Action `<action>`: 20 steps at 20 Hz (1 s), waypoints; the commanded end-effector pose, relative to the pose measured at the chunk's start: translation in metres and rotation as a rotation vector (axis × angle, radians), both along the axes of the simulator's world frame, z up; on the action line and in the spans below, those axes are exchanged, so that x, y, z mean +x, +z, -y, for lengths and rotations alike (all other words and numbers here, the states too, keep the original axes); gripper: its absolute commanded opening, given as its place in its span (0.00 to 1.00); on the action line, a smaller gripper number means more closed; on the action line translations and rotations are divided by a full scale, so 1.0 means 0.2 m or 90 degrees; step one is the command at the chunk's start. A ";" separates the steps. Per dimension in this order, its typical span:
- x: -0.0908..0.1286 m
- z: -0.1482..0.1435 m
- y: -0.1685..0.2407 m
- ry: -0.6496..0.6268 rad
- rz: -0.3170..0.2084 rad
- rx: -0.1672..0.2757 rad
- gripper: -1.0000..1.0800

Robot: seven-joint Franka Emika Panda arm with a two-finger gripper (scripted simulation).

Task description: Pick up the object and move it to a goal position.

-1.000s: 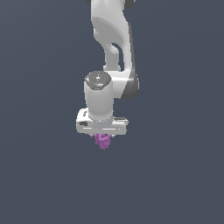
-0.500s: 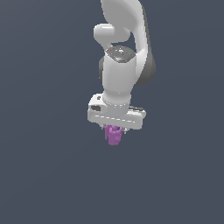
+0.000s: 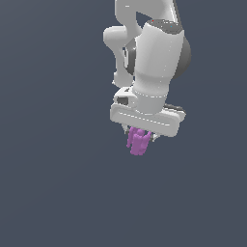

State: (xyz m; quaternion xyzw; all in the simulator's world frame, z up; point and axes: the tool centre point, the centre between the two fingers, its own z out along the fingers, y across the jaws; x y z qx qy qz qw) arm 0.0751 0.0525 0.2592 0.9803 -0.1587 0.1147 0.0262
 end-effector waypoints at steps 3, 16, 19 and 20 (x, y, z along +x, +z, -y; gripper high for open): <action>0.01 -0.10 0.13 -0.040 0.021 -0.004 0.00; 0.08 -0.41 0.52 -0.162 0.083 -0.018 0.00; 0.10 -0.49 0.62 -0.192 0.098 -0.021 0.00; 0.11 -0.51 0.65 -0.201 0.103 -0.023 0.00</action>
